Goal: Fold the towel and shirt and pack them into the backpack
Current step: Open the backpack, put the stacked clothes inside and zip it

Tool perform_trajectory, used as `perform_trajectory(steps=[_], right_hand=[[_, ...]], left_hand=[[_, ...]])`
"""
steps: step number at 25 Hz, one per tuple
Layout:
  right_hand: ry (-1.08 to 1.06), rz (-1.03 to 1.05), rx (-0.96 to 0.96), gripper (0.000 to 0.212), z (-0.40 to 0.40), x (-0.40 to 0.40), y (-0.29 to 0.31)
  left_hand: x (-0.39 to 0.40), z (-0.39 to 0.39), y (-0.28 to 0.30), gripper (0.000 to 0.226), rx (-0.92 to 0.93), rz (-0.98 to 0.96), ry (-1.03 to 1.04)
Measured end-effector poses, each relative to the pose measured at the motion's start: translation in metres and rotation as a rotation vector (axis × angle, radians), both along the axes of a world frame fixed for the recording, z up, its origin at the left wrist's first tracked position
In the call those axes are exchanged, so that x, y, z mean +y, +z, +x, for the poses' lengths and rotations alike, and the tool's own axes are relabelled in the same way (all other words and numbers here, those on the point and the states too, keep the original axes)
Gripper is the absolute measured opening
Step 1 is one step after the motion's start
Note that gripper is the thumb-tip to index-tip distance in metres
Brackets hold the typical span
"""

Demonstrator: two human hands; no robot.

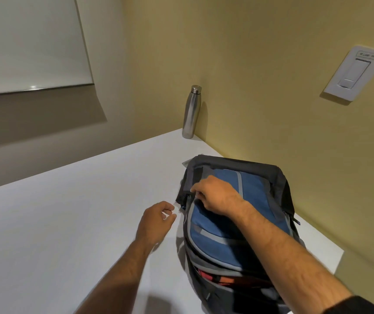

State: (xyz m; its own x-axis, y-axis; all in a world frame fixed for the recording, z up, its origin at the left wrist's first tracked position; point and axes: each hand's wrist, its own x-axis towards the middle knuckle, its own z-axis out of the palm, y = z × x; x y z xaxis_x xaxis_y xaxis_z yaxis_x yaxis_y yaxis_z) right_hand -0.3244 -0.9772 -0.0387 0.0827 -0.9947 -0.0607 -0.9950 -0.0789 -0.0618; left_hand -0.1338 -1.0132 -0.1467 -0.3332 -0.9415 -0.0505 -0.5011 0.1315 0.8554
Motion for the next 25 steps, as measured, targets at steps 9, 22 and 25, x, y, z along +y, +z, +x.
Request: perform_trajectory(steps=[9, 22, 25], right_hand=[[0.091, 0.321, 0.507, 0.039, 0.024, -0.073, -0.016], [0.169, 0.381, 0.607, 0.027, 0.031, -0.088, -0.040], [0.219, 0.339, 0.578, 0.022, 0.022, -0.089, -0.040]], left_hand=[[-0.022, -0.041, -0.024, 0.035, -0.031, 0.048, -0.095], [-0.044, -0.060, -0.047, 0.020, -0.232, -0.088, -0.189], [-0.043, -0.057, -0.045, 0.026, -0.319, -0.162, -0.295]])
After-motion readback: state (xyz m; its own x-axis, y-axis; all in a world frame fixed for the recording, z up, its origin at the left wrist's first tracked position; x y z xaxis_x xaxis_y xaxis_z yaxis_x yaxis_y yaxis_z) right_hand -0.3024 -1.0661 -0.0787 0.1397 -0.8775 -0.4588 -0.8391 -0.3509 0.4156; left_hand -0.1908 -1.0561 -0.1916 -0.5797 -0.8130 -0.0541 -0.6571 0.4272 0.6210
